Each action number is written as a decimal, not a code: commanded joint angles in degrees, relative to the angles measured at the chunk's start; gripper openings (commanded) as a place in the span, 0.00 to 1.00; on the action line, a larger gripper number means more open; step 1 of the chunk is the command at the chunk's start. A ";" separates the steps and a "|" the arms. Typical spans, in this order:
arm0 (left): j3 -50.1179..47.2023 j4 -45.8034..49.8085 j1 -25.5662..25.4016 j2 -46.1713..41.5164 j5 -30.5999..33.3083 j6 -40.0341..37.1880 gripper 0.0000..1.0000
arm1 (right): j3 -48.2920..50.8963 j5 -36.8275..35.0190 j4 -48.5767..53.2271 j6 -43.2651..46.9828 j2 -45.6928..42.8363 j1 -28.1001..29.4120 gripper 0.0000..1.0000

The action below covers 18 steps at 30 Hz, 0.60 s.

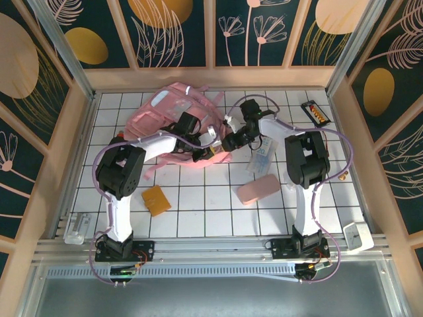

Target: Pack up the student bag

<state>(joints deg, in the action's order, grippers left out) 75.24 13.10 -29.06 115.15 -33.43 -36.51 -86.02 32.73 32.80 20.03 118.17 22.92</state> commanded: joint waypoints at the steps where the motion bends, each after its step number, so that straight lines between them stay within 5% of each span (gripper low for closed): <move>1: -2.06 -2.27 -0.03 -3.36 -2.15 -1.90 0.00 | 5.25 -2.40 0.28 6.88 -3.97 2.98 0.46; 10: -2.93 -1.39 -0.03 -9.22 -6.67 -7.89 0.00 | 21.63 1.50 -19.46 14.90 -15.83 4.20 0.46; 18: -7.25 -6.80 -0.04 -12.87 -10.50 -8.11 0.00 | 21.16 5.67 -20.59 16.45 -14.81 5.86 0.37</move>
<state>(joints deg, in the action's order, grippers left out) 68.58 13.13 -28.82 105.89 -37.06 -42.46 -66.02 34.09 14.74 35.27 103.77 26.92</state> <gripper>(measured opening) 0.052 0.366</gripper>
